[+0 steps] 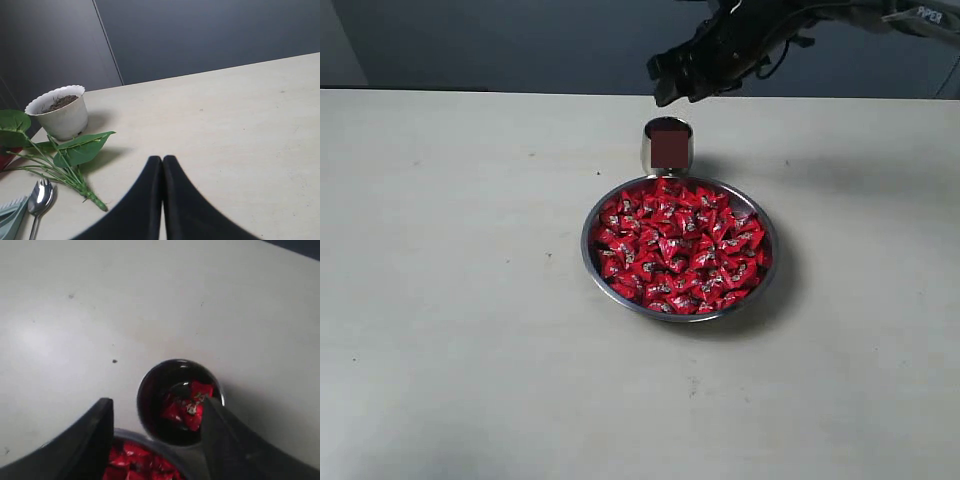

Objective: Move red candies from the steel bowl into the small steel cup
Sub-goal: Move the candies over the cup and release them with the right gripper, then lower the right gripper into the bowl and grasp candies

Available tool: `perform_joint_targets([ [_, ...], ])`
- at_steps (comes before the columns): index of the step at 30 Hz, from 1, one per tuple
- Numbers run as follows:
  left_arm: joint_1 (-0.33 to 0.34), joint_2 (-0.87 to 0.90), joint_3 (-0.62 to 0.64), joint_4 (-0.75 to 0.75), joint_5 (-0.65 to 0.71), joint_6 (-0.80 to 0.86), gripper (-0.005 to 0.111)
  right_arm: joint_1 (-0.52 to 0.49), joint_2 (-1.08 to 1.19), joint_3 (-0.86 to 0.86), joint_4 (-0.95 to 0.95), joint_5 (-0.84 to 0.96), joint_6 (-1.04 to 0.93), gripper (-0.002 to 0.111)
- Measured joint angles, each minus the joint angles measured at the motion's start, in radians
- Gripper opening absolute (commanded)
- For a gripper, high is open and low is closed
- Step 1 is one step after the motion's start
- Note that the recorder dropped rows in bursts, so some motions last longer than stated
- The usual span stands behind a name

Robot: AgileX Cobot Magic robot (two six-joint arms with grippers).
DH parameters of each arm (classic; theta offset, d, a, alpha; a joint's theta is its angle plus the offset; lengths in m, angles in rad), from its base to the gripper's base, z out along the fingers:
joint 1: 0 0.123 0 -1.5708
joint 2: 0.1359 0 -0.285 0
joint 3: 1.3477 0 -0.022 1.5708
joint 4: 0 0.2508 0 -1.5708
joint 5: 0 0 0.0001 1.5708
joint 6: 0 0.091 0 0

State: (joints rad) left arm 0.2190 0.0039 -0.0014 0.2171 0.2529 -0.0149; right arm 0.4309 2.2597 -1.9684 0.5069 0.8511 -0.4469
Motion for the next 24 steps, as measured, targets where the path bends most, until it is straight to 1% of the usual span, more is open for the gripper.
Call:
perform_joint_targets([
  [6,0.000,0.000,0.000,0.000,0.000,0.000,0.000,0.000,-0.054,-0.004,-0.031,0.181,0.064,0.051],
  [9,0.000,0.000,0.000,0.000,0.000,0.000,0.000,0.000,-0.075,0.020,-0.057,0.235,0.108,0.051],
  [18,0.000,0.000,0.000,0.000,0.000,0.000,0.000,0.019,-0.241,0.278,-0.055,0.206,0.130,0.051],
  [24,0.000,0.000,0.000,0.000,0.000,0.000,0.000,0.093,-0.292,0.405,-0.056,0.149,0.133,0.051],
])
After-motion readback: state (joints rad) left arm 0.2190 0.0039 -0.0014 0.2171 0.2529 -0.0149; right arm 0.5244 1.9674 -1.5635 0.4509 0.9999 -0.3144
